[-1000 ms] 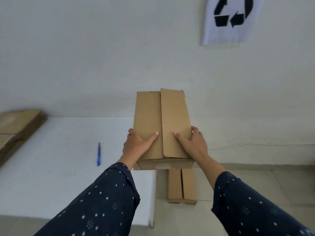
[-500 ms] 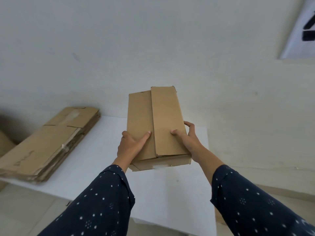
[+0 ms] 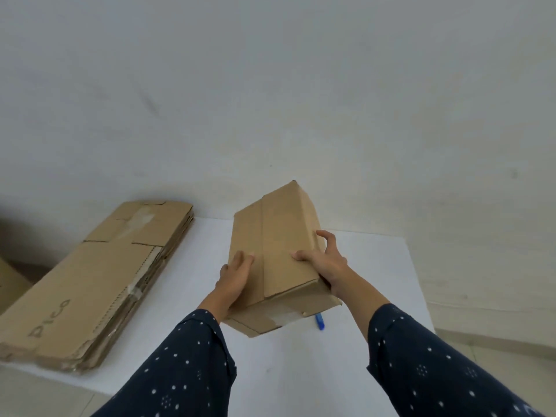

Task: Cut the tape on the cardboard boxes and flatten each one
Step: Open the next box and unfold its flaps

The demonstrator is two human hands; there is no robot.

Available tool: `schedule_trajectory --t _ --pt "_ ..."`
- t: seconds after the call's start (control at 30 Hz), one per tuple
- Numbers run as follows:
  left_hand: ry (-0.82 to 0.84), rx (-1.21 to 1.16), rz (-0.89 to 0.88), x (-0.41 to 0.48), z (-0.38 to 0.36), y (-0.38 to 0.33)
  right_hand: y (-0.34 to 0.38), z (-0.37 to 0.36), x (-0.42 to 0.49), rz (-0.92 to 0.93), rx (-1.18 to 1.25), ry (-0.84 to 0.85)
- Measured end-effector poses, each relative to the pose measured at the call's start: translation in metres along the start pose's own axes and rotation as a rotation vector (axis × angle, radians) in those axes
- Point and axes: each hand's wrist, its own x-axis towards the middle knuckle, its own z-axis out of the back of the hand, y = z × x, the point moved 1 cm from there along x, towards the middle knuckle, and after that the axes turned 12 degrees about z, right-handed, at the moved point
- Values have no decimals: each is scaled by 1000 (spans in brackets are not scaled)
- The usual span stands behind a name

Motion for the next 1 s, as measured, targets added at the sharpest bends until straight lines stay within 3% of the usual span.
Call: schedule_trajectory --t 0.13,0.27,0.43,0.63,0.87,1.0 --pt "248 -168 89 18 7 -13 8 -31 14 -16 -160 -146" --pt "477 -194 212 34 16 -28 17 -62 20 20 -505 -281" --pt "665 -171 209 45 16 -43 14 -110 16 31 -907 -327" --pt "639 -247 155 76 40 -24 22 -143 23 16 -885 -277" --pt "582 -334 158 105 90 -8 22 -158 43 203 -405 -180" --pt "406 -330 219 130 102 26 5 -199 51 172 -561 -59"
